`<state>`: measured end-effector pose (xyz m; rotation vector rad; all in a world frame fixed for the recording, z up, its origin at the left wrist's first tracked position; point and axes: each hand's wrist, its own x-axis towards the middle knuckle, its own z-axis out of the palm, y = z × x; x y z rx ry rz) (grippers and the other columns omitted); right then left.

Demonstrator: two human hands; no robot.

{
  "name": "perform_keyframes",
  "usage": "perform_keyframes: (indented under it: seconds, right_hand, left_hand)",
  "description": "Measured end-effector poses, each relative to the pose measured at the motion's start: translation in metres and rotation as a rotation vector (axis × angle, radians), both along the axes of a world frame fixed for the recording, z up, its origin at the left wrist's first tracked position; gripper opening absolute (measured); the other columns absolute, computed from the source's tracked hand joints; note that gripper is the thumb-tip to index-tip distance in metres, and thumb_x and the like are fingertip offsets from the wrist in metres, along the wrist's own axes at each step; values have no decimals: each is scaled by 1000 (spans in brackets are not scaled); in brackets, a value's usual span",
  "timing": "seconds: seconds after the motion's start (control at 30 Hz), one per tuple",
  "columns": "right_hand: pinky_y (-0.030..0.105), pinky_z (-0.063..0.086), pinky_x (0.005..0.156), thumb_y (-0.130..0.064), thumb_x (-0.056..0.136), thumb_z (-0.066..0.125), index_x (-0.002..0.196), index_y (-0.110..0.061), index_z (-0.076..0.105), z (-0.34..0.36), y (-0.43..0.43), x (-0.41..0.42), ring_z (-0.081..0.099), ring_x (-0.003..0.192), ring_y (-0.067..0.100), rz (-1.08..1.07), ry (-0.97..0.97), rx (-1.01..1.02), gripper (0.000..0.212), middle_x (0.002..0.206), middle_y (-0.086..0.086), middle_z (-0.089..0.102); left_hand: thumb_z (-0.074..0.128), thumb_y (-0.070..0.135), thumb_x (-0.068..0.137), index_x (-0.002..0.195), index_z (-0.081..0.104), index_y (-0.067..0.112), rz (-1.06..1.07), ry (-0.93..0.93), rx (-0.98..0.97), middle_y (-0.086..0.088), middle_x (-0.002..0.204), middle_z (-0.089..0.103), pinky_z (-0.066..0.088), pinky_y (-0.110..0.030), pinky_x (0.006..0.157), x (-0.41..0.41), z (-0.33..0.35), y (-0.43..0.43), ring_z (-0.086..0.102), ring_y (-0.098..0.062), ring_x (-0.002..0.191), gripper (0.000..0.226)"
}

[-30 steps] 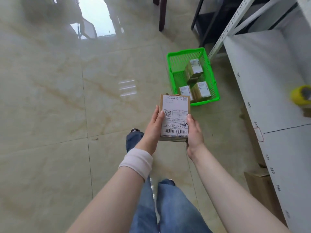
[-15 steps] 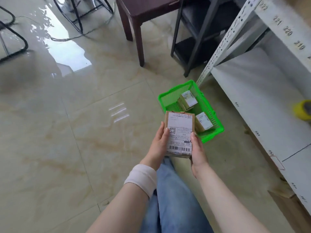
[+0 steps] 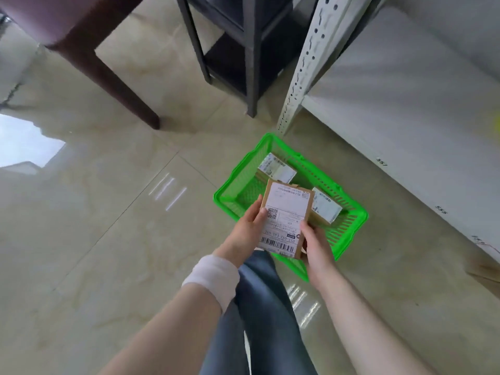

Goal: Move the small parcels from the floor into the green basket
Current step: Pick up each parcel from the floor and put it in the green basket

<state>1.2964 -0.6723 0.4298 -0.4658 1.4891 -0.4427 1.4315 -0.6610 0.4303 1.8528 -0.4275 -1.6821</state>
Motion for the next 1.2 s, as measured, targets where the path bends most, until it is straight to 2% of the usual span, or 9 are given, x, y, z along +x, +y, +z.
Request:
perform_keyframes:
  seconds: [0.13, 0.27, 0.43, 0.57, 0.63, 0.7, 0.8, 1.03, 1.2]
  right_hand:
    - [29, 49, 69, -23, 97, 43, 119, -17, 48, -65, -33, 8, 62, 87, 10, -27, 41, 35, 23, 100, 0, 65]
    - [49, 47, 97, -23, 93, 50, 109, -20, 57, -154, -41, 12, 63, 102, 22, 11, 124, 74, 18, 110, 6, 68]
    - [44, 48, 94, -27, 95, 48, 99, -24, 57, -262, -35, 29, 62, 105, 22, -40, 140, 141, 11, 112, 4, 67]
    - [29, 48, 78, -25, 94, 50, 88, -23, 54, -316, -27, 43, 60, 87, 15, -128, 173, 154, 7, 98, -1, 63]
    - [32, 43, 88, -37, 91, 51, 105, -18, 56, -339, -24, 46, 57, 95, 20, -107, 227, 178, 24, 107, 0, 60]
    - [35, 41, 91, -44, 89, 51, 119, -16, 52, -359, -22, 49, 55, 99, 21, -96, 252, 209, 41, 112, -1, 59]
    - [30, 42, 86, -30, 93, 52, 114, -11, 53, -375, -23, 52, 56, 98, 20, -141, 222, 224, 29, 108, 0, 59]
    - [29, 39, 84, -32, 93, 51, 129, -10, 49, -386, -30, 50, 54, 97, 16, -73, 210, 200, 42, 123, 3, 60]
    - [32, 45, 86, -30, 91, 54, 130, -7, 48, -381, -38, 51, 60, 108, 25, -63, 221, 174, 45, 126, 8, 60]
  left_hand:
    - [37, 27, 98, 144, 31, 23, -245, -41, 38, -6, 130, 57, 43, -42, 105, 16, -58, -51, 57, -26, 118, 47]
    - [46, 20, 95, 135, 40, 17, -415, -74, 127, -7, 128, 58, 47, -48, 98, 29, -151, -78, 60, -31, 112, 40]
    - [48, 14, 94, 132, 41, 10, -561, -89, 204, -12, 126, 58, 49, -49, 95, 37, -264, -95, 59, -30, 105, 39]
    - [48, 23, 94, 132, 43, 13, -688, -175, 208, -9, 120, 61, 51, -44, 92, 36, -321, -93, 59, -26, 99, 39]
    - [49, 29, 93, 132, 43, 12, -721, -190, 225, -12, 123, 61, 50, -42, 93, 35, -340, -92, 61, -29, 106, 43]
    - [50, 42, 90, 129, 45, 11, -731, -190, 236, -13, 121, 62, 50, -42, 94, 33, -358, -93, 62, -30, 106, 50]
    - [44, 66, 80, 120, 44, 8, -671, -166, 308, -16, 119, 62, 48, -49, 95, 30, -380, -95, 62, -32, 106, 71]
    - [30, 63, 88, 142, 12, 32, -546, -99, 422, -8, 132, 50, 44, -52, 98, 24, -395, -106, 51, -32, 120, 65]
    - [39, 72, 77, 138, 24, 39, -520, -37, 401, -6, 128, 56, 44, -60, 95, 35, -396, -106, 55, -34, 116, 71]
